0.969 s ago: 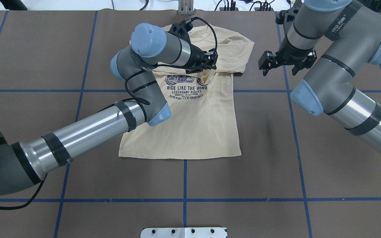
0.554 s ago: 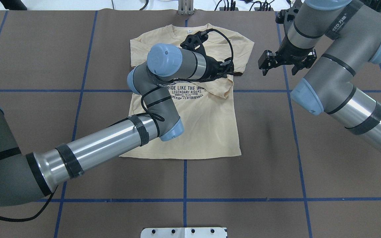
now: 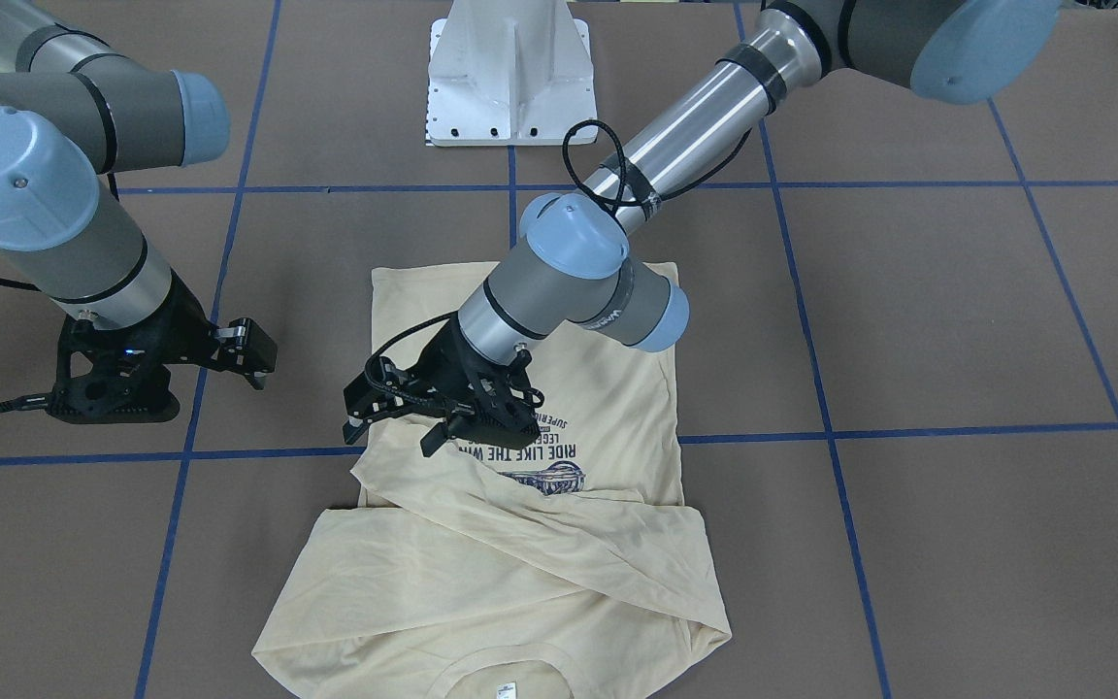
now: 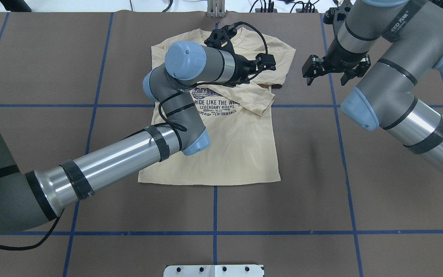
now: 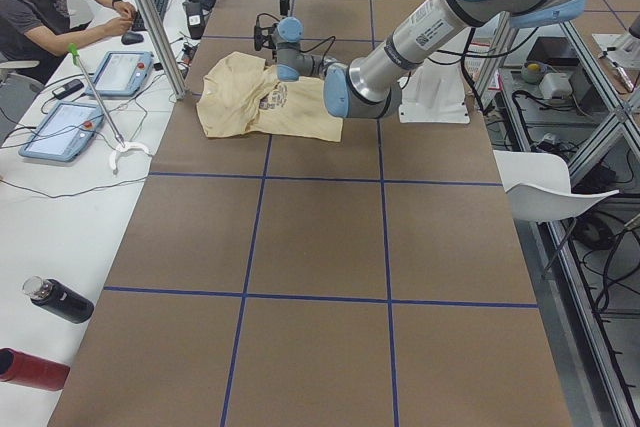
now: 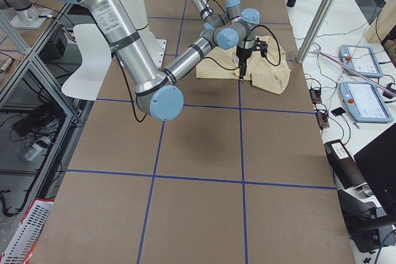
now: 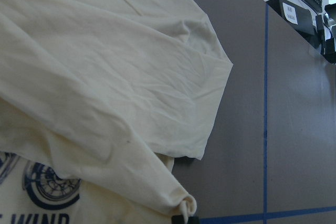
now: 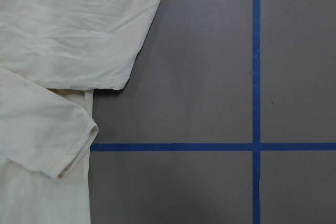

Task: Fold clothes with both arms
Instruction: 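Carry the other sleeve across the chest with the left gripper, then release the sleeve with the left gripper while the right gripper moves to the hem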

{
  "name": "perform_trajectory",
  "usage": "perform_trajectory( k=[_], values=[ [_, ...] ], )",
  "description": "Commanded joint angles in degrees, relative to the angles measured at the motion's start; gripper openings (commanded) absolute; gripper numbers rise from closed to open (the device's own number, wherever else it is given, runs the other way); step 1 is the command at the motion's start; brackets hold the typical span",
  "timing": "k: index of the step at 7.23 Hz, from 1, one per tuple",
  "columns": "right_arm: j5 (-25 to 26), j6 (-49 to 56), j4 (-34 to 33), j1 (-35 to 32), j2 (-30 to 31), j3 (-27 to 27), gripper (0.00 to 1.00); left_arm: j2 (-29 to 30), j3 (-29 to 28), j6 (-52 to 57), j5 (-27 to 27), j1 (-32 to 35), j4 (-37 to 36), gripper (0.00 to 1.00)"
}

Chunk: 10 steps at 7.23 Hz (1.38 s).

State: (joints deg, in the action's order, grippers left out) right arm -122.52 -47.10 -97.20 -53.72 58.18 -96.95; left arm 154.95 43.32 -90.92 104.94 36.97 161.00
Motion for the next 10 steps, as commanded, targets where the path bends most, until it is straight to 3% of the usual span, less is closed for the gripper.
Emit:
perform_trajectory(
  k=[1,2,4,5,7,9,10],
  values=[
    [-0.4,-1.2,8.8,0.0,3.6,-0.7,0.99,-3.6,2.7,0.3,4.0,3.4,-0.6,1.00],
    [-2.2,-5.2,13.5,0.5,5.3,-1.4,0.99,-8.5,8.5,0.5,5.4,4.1,-1.6,1.00],
    [-1.7,-13.7,18.9,5.7,6.2,-2.4,0.99,-18.6,22.3,1.2,14.9,8.5,-9.9,1.00],
    [-0.6,-18.6,22.0,9.0,6.3,-2.4,0.99,-24.9,31.1,1.7,16.0,10.0,-14.4,1.00],
    [7.3,-26.6,31.3,18.1,9.7,-2.4,0.99,-34.2,49.7,8.5,15.9,10.4,-30.6,1.00],
    [8.1,-28.4,36.2,21.4,14.5,-2.4,0.99,-37.4,63.8,12.3,15.2,10.0,-46.0,1.00],
    [8.2,-29.1,36.2,23.3,15.2,-2.4,0.99,-37.4,65.5,12.3,15.1,9.6,-47.2,1.00]
  ],
)
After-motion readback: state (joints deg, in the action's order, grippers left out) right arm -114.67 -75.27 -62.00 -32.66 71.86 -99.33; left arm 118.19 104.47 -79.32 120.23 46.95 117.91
